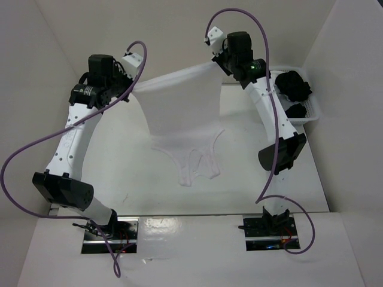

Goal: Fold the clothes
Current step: Fold the tank top

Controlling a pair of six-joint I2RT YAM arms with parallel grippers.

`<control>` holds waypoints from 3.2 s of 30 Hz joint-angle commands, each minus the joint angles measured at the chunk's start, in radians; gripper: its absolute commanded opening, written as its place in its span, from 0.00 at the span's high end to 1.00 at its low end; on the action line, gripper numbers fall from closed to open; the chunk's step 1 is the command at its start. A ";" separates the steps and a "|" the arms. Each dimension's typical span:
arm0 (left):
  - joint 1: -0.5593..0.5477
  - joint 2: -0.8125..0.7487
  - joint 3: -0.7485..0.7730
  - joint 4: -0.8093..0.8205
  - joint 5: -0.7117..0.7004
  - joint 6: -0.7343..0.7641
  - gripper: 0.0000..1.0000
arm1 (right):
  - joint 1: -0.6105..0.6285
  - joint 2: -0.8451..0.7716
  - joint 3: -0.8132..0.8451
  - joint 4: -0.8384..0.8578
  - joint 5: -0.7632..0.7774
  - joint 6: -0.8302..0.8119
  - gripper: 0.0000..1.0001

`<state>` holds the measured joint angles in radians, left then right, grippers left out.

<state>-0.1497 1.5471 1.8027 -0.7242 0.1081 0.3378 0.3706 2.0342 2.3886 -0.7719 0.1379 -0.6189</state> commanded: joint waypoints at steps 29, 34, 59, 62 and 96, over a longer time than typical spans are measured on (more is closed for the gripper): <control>0.076 -0.004 -0.115 0.137 0.021 0.020 1.00 | 0.007 0.080 0.032 -0.035 -0.014 -0.004 1.00; 0.076 -0.059 -0.189 0.137 0.021 0.020 1.00 | 0.007 0.012 -0.120 0.020 -0.014 -0.004 1.00; 0.033 -0.220 -0.367 0.063 0.074 0.010 1.00 | 0.016 -0.129 -0.335 0.149 0.045 -0.024 1.00; 0.024 -0.242 -0.417 0.054 0.084 0.020 1.00 | 0.016 -0.129 -0.364 0.161 0.054 -0.024 1.00; -0.005 -0.321 -0.562 -0.012 0.091 0.056 1.00 | 0.025 -0.400 -0.793 0.230 0.015 -0.056 1.00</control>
<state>-0.1524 1.2560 1.2499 -0.7189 0.2066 0.3679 0.3904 1.7016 1.6203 -0.5900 0.1459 -0.6708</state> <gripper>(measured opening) 0.005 0.009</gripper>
